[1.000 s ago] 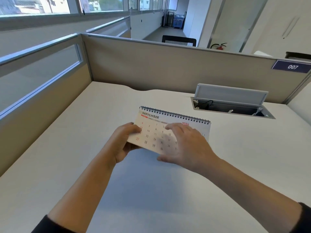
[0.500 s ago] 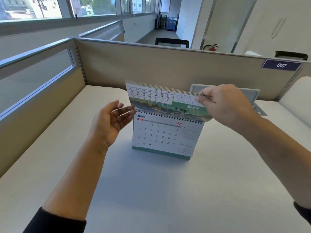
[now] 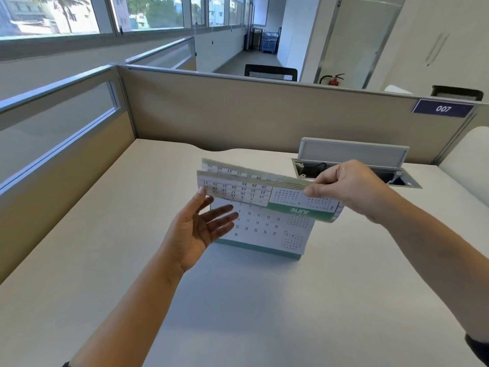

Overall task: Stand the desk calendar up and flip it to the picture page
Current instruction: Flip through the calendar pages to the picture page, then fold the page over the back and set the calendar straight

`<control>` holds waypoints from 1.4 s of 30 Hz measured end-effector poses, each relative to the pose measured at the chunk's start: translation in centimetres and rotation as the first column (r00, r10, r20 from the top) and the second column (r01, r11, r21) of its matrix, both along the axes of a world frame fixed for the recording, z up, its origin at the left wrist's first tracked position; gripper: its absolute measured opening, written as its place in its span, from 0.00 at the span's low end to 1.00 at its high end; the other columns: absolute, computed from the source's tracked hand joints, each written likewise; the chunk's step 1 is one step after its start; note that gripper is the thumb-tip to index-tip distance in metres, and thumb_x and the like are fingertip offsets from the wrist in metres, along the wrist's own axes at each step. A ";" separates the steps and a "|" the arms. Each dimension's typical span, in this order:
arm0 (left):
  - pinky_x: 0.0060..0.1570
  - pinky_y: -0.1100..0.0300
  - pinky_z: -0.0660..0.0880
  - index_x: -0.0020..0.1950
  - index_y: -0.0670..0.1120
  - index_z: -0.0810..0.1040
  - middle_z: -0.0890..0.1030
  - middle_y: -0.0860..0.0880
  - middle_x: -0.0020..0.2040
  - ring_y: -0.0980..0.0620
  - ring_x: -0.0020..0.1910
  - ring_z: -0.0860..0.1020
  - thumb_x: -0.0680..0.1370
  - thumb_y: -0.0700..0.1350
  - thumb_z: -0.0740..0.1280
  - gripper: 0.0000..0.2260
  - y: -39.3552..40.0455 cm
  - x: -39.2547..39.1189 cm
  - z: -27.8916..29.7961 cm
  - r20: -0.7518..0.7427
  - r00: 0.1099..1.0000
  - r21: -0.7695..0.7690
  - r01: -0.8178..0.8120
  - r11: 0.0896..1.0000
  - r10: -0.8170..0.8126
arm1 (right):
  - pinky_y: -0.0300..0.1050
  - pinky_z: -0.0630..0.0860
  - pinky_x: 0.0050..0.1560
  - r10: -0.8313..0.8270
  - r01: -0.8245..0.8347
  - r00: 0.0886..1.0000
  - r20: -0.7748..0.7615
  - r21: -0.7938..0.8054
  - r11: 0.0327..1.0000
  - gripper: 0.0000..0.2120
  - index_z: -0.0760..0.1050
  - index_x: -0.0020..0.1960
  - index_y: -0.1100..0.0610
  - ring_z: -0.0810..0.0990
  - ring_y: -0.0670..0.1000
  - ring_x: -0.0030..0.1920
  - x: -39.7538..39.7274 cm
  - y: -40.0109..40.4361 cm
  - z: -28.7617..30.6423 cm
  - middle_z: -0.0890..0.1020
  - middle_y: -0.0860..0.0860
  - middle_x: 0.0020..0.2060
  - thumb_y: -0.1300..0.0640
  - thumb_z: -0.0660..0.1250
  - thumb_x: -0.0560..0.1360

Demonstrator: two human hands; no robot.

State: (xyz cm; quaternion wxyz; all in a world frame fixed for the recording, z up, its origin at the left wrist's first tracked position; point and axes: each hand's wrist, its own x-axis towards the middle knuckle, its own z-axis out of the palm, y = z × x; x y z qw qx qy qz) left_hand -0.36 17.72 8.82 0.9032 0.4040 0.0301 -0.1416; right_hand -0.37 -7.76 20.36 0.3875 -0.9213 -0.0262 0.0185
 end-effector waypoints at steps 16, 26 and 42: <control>0.55 0.48 0.68 0.71 0.43 0.62 0.76 0.42 0.58 0.44 0.57 0.72 0.77 0.43 0.60 0.22 -1.0 2.5 -5.1 -0.039 0.994 0.719 -0.046 0.693 0.107 | 0.54 0.72 0.60 -0.142 0.207 0.966 0.215 -0.318 0.925 0.28 0.66 0.68 0.56 0.73 0.59 0.62 9.2 -1.2 -4.3 0.72 0.58 0.65 0.49 0.67 0.71; 0.63 0.45 0.66 0.71 0.45 0.61 0.69 0.40 0.68 0.41 0.65 0.68 0.76 0.44 0.62 0.24 -0.9 2.5 -4.4 -0.060 0.983 0.759 -0.067 0.648 0.173 | 0.46 0.67 0.47 -0.248 0.251 0.967 -0.055 0.053 0.967 0.20 0.70 0.64 0.52 0.74 0.53 0.59 5.9 -3.9 -10.3 0.73 0.55 0.65 0.46 0.63 0.74; 0.68 0.45 0.64 0.74 0.53 0.37 0.55 0.45 0.77 0.44 0.72 0.61 0.67 0.61 0.69 0.49 -8.8 1.3 -0.3 -0.073 0.982 0.726 0.173 0.665 -0.176 | 0.31 0.72 0.35 -0.014 -0.004 0.969 0.246 0.073 0.997 0.02 0.80 0.40 0.47 0.78 0.40 0.31 -1.2 2.5 -11.3 0.80 0.40 0.28 0.52 0.72 0.68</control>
